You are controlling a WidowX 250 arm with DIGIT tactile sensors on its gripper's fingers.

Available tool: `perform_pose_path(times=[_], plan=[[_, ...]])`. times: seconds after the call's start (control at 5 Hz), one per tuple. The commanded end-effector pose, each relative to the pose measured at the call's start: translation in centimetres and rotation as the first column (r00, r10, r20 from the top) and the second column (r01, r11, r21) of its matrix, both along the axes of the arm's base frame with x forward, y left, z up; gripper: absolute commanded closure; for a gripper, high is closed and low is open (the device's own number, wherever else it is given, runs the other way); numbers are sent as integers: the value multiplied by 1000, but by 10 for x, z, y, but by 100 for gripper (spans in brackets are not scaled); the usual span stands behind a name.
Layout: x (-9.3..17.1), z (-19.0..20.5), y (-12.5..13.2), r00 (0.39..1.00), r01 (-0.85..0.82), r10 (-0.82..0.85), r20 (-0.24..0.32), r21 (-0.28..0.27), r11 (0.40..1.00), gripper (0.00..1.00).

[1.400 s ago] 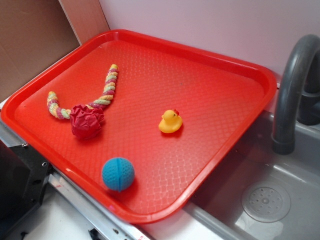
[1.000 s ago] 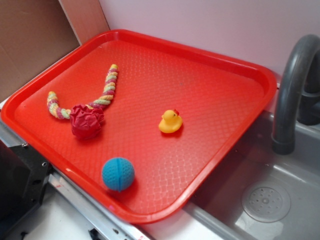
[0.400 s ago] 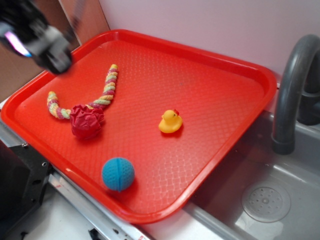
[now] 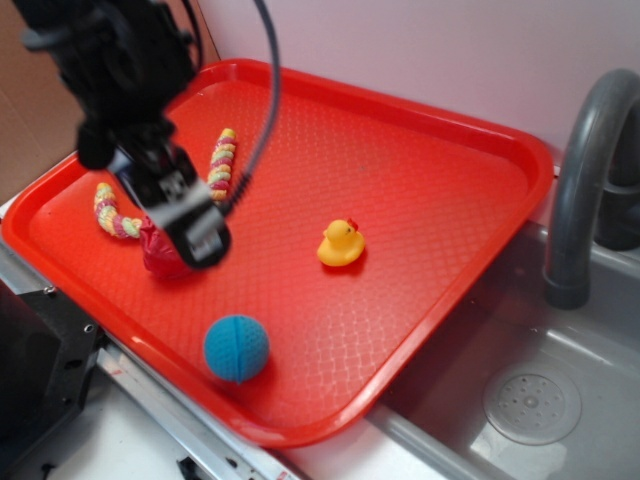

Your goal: Grab the blue ball.

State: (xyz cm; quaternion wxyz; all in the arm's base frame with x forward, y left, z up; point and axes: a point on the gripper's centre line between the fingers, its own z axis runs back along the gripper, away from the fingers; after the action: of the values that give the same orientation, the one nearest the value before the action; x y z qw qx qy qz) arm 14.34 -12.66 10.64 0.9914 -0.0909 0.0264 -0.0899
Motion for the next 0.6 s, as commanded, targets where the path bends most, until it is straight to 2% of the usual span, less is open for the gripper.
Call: perform_pose_path(times=[0.0, 0.2, 0.4], plan=[[3, -44, -8, 996, 31, -23, -84, 91, 995, 0], [1, -63, -12, 989, 69, -53, -136, 120, 990, 0], [-11, -76, -17, 977, 103, -77, -200, 121, 987, 0]])
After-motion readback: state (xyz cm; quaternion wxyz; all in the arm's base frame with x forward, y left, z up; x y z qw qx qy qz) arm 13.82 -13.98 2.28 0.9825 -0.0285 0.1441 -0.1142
